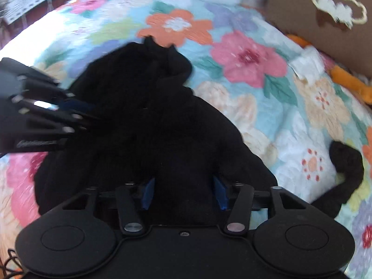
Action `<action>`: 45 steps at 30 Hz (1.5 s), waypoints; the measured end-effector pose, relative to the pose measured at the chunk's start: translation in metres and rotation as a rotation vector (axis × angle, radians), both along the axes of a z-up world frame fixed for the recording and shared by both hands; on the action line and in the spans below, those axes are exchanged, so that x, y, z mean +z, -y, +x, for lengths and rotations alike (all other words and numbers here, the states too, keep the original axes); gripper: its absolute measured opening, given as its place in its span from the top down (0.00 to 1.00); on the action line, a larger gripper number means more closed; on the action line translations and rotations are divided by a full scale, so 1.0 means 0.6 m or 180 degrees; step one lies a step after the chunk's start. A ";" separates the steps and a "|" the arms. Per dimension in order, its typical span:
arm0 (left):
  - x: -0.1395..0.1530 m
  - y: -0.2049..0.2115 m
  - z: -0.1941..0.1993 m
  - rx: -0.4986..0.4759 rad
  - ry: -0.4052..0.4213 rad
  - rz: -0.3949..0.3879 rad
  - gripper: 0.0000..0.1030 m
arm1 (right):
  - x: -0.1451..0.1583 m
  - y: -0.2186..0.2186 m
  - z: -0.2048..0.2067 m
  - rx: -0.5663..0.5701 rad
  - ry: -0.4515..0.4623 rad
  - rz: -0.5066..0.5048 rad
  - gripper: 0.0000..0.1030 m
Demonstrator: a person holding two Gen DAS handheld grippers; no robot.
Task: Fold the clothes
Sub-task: 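Lay the black garment flat on the quilt and open both grippers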
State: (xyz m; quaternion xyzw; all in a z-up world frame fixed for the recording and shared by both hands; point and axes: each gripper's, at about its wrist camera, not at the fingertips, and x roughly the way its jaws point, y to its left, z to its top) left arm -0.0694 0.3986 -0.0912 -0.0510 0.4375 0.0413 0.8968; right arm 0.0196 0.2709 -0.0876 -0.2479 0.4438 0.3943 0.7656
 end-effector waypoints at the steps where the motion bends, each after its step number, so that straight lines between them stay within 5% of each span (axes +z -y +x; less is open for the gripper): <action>1: 0.006 -0.002 -0.006 0.0012 0.0053 0.0000 0.92 | 0.006 0.004 0.008 -0.0080 -0.0031 0.0065 0.85; 8: 0.077 -0.039 -0.053 0.0505 0.0540 0.0310 0.92 | 0.076 0.072 0.053 -0.0630 0.0346 0.0433 0.89; 12: 0.094 -0.090 -0.077 0.1001 0.0649 0.0317 0.92 | 0.100 0.109 0.088 -0.0906 0.0433 0.0578 0.89; 16: 0.109 -0.145 -0.100 0.1547 0.0753 0.0582 0.92 | 0.126 0.140 0.122 -0.1101 0.0609 0.0728 0.89; 20: 0.122 -0.213 -0.123 0.2099 0.0830 0.0624 0.92 | 0.150 0.165 0.156 -0.1264 0.0800 0.0903 0.90; 23: 0.119 -0.239 -0.135 0.2471 0.0761 0.0935 0.92 | 0.159 0.178 0.174 -0.1375 0.0969 0.0961 0.91; 26: 0.105 -0.259 -0.133 0.2692 0.0617 0.1009 0.92 | 0.147 0.189 0.191 -0.1515 0.0905 0.0938 0.93; 31: 0.060 -0.252 -0.096 0.2395 0.0342 0.0568 0.89 | 0.096 0.179 0.195 -0.1482 0.0783 0.0648 0.93; 33: 0.053 -0.234 -0.082 0.2196 0.0294 0.0325 0.79 | 0.085 0.172 0.190 -0.1445 0.0694 0.0573 0.93; 36: 0.048 -0.201 -0.063 0.1972 0.0349 0.0337 0.69 | 0.080 0.163 0.179 -0.1398 0.0646 0.0539 0.91; 38: 0.045 -0.179 -0.053 0.1904 0.0345 0.0429 0.66 | 0.083 0.161 0.174 -0.1460 0.0576 0.0554 0.81; 40: 0.043 -0.172 -0.050 0.1862 0.0293 0.0261 0.55 | 0.094 0.166 0.166 -0.1550 0.0448 0.0690 0.55; 42: 0.042 -0.170 -0.052 0.1858 0.0261 0.0029 0.44 | 0.108 0.168 0.150 -0.1517 0.0411 0.0819 0.52; 45: 0.044 -0.164 -0.068 0.1865 0.0225 -0.0251 0.43 | 0.136 0.165 0.112 -0.1378 0.0578 0.0807 0.44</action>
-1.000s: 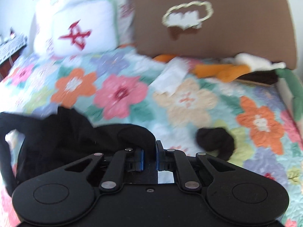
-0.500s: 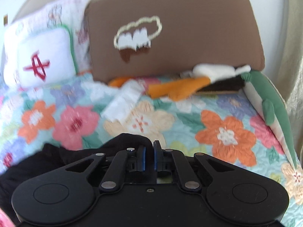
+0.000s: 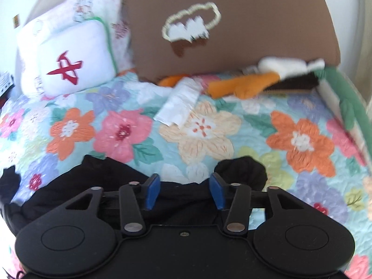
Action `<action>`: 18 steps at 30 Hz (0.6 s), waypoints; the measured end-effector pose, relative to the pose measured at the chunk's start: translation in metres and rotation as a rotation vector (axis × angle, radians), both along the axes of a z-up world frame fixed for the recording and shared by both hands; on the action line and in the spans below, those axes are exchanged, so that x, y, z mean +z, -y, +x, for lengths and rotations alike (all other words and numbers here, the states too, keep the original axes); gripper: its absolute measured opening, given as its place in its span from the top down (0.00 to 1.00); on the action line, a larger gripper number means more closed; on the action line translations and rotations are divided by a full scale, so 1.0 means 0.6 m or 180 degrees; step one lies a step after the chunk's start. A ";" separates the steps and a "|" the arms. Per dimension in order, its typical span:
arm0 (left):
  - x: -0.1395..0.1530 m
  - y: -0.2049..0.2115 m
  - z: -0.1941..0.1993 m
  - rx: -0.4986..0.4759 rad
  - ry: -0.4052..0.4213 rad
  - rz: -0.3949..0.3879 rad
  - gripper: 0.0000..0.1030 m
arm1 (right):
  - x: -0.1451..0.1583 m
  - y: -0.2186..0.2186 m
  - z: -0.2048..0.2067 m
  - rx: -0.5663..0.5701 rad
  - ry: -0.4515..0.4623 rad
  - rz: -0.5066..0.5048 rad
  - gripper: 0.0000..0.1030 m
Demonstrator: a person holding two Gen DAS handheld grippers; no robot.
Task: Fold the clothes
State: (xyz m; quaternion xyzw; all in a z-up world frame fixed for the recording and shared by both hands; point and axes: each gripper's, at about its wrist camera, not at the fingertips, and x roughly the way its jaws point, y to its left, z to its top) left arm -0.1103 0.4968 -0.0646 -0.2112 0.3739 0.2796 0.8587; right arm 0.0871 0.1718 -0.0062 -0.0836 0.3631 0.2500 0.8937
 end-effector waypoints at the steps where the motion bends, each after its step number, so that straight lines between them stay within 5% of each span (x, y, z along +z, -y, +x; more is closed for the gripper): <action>1: 0.003 0.003 -0.004 -0.0016 -0.0055 0.0003 0.43 | 0.010 0.001 -0.014 0.0035 0.0057 -0.0012 0.42; 7: 0.031 0.026 -0.040 -0.0216 -0.0351 0.0124 0.31 | 0.095 0.029 -0.096 0.0214 0.0295 0.0106 0.29; 10: 0.049 0.024 -0.058 -0.0212 -0.0380 -0.0101 0.31 | 0.132 0.059 -0.146 0.0253 0.0603 0.0349 0.06; 13: 0.073 0.027 -0.074 -0.0210 -0.0400 -0.0196 0.31 | 0.158 0.084 -0.194 0.0457 0.0921 0.0440 0.02; 18: 0.128 0.044 -0.104 -0.0359 -0.0364 -0.0255 0.31 | 0.181 0.105 -0.216 0.0706 0.0527 0.0207 0.01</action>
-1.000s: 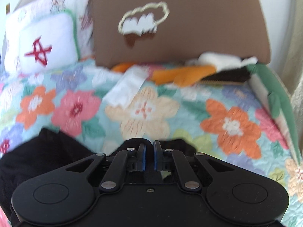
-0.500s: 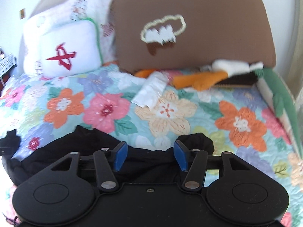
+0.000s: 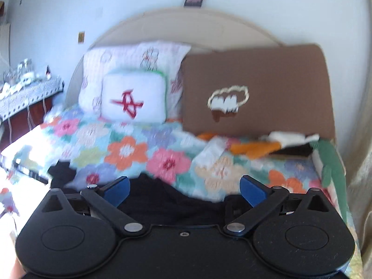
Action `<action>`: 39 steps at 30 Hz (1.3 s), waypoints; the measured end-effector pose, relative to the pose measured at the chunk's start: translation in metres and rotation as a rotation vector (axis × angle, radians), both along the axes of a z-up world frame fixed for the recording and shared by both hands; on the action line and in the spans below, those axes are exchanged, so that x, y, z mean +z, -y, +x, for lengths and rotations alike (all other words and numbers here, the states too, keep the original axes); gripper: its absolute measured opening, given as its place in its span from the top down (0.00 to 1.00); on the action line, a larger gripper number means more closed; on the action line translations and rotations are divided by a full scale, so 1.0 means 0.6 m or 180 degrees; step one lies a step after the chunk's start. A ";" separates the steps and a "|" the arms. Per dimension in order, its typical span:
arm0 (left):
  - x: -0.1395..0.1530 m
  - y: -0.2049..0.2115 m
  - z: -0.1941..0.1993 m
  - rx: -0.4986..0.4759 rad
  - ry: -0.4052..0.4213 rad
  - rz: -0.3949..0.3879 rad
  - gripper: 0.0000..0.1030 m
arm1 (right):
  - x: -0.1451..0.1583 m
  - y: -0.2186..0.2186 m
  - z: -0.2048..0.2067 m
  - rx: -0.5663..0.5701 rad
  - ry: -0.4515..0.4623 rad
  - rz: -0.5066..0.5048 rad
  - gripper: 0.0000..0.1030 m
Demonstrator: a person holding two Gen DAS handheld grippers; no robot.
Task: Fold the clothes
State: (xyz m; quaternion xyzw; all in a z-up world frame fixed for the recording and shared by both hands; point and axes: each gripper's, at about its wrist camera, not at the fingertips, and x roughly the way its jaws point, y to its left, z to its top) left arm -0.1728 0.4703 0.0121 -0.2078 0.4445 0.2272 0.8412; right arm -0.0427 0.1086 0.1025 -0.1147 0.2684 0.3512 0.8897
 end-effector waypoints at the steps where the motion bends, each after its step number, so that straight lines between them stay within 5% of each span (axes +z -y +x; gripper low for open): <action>1: 0.011 0.004 -0.009 -0.0065 0.0037 -0.0073 0.31 | 0.002 0.006 -0.003 0.0060 -0.0174 0.0005 0.01; 6: 0.054 0.045 -0.047 -0.0451 0.0291 -0.0019 0.31 | -0.009 0.020 -0.032 0.0968 -0.1183 0.0091 0.06; 12: -0.026 0.088 0.014 -0.0591 0.0018 -0.0498 0.31 | -0.090 -0.024 -0.021 0.0855 -0.1131 -0.0176 0.08; 16: -0.116 0.118 0.085 -0.0673 -0.0144 -0.1023 0.33 | -0.191 -0.077 0.025 0.0592 -0.1373 -0.0597 0.36; 19: -0.160 0.126 0.125 -0.0548 -0.0002 -0.1154 0.35 | -0.228 -0.090 0.040 0.0546 -0.1390 -0.0612 0.43; 22: -0.182 0.118 0.132 -0.0333 0.0312 -0.1013 0.35 | -0.245 -0.095 0.059 0.0401 -0.1376 -0.0613 0.41; 25: -0.197 0.117 0.131 -0.0320 0.0444 -0.1088 0.35 | -0.269 -0.091 0.081 0.0255 -0.1576 -0.0437 0.24; 30: -0.219 0.129 0.143 -0.0348 0.0619 -0.1047 0.35 | -0.339 -0.125 0.091 0.0196 -0.1802 -0.0630 0.24; 31: -0.220 0.130 0.144 -0.0346 0.0622 -0.0986 0.41 | -0.344 -0.133 0.091 0.0204 -0.1719 -0.0624 0.25; 32: -0.220 0.129 0.145 -0.0341 0.0617 -0.0926 0.75 | -0.346 -0.139 0.091 0.0222 -0.1597 -0.0591 0.28; 33: -0.220 0.128 0.145 -0.0337 0.0611 -0.0867 0.99 | -0.345 -0.144 0.090 0.0274 -0.1468 -0.0566 0.49; 34: -0.221 0.128 0.146 -0.0332 0.0606 -0.0807 1.00 | -0.336 -0.144 0.090 0.0312 -0.1350 -0.0533 0.79; 35: -0.221 0.127 0.147 -0.0327 0.0600 -0.0748 1.00 | -0.325 -0.140 0.091 0.0304 -0.1249 -0.0483 0.87; 39: -0.212 0.107 0.140 -0.0163 0.0640 -0.0625 1.00 | -0.270 -0.118 0.096 0.0131 -0.0923 -0.0252 0.88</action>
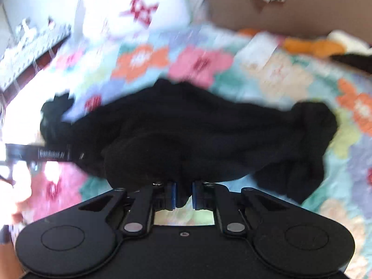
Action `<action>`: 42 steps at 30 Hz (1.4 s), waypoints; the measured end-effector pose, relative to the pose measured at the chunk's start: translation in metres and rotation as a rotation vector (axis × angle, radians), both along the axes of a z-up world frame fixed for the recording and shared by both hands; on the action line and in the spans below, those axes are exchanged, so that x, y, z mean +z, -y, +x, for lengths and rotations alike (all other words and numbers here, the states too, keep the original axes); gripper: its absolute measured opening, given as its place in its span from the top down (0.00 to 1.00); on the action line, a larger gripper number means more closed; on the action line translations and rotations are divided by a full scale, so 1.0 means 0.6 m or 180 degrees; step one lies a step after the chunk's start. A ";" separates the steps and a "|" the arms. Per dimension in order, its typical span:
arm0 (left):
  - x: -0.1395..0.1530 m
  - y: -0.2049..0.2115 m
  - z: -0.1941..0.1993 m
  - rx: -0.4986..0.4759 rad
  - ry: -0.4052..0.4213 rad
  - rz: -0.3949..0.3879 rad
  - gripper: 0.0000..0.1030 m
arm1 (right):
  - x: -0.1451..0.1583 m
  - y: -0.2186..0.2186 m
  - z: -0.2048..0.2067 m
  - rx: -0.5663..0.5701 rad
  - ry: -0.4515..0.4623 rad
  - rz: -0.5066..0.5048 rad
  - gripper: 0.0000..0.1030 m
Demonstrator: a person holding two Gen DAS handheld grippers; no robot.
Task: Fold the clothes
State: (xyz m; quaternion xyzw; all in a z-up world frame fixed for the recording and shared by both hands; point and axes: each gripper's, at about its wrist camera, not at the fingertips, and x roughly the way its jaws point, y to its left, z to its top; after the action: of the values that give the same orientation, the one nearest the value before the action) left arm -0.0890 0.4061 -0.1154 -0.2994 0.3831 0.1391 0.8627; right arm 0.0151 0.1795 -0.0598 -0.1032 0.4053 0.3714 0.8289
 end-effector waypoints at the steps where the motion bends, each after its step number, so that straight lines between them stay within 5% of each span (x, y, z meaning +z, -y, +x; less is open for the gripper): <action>1: 0.003 -0.004 -0.001 0.0026 -0.0005 0.0050 1.00 | 0.014 0.007 0.001 -0.0067 0.0071 0.0045 0.89; 10: 0.006 0.016 0.005 -0.0206 -0.0231 0.0493 1.00 | 0.088 0.054 0.037 -0.0619 0.0725 -0.0215 0.89; 16: 0.020 0.039 0.000 -0.0413 -0.0158 0.0651 0.99 | 0.062 0.069 0.068 -0.0796 0.0521 -0.0371 0.89; 19: 0.037 0.064 -0.008 -0.0669 0.0004 0.0838 0.92 | 0.069 0.076 0.070 -0.0774 0.0418 -0.0089 0.89; 22: 0.046 0.098 -0.008 -0.1011 0.0159 0.1048 0.62 | 0.079 0.081 0.068 -0.0732 0.0126 0.0235 0.89; 24: 0.041 0.107 -0.002 -0.1194 0.0238 0.0854 0.34 | 0.080 0.081 0.053 -0.0735 -0.0075 0.0308 0.89; 26: 0.034 0.115 0.006 -0.1256 0.0236 0.0749 0.34 | 0.079 0.081 0.037 -0.0725 -0.0300 0.0364 0.88; 33: 0.019 0.154 0.029 -0.1360 0.0077 0.1302 0.32 | 0.082 0.110 0.020 -0.0635 -0.0868 0.0870 0.87; 35: 0.020 0.147 0.028 -0.1301 0.0108 0.1207 0.32 | 0.086 0.117 0.021 -0.0641 -0.0995 0.1088 0.87; 37: 0.026 0.140 0.025 -0.1228 0.0165 0.1123 0.59 | 0.091 0.118 0.022 -0.0618 -0.1013 0.1183 0.87; 38: 0.032 0.134 0.023 -0.1172 0.0198 0.1106 0.89 | 0.095 0.118 0.023 -0.0599 -0.0997 0.1207 0.87; 42: 0.067 0.104 0.008 -0.0858 0.0360 0.1004 0.92 | 0.108 0.129 0.029 -0.0487 -0.1013 0.1292 0.87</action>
State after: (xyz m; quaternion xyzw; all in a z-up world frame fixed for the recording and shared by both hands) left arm -0.0843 0.3436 -0.0749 -0.1140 0.3442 0.0637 0.9298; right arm 0.0325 0.1020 0.0052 0.1558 0.4543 0.3929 0.7842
